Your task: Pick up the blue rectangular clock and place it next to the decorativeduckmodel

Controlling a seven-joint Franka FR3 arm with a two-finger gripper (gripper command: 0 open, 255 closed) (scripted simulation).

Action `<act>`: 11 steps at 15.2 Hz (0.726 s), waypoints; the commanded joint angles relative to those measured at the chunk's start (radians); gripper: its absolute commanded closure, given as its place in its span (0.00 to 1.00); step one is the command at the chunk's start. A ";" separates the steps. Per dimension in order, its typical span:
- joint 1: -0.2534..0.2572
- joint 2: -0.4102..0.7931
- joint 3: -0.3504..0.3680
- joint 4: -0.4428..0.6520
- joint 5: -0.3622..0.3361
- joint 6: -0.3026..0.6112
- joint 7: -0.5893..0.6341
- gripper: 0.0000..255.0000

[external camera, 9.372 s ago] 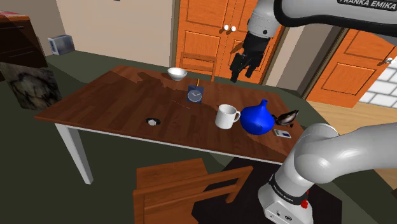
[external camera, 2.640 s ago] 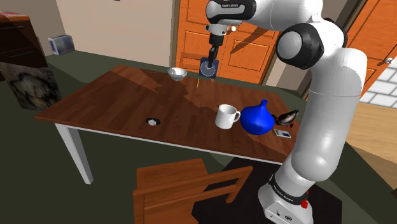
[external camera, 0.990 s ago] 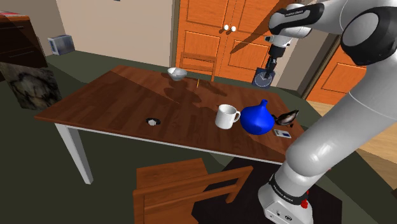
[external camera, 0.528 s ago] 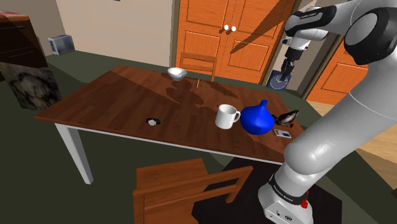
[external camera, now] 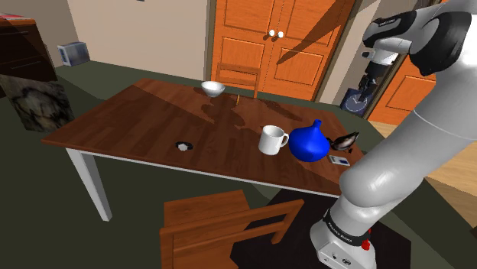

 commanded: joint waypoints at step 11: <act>-0.102 0.159 -0.117 0.059 0.119 0.047 -0.251 1.00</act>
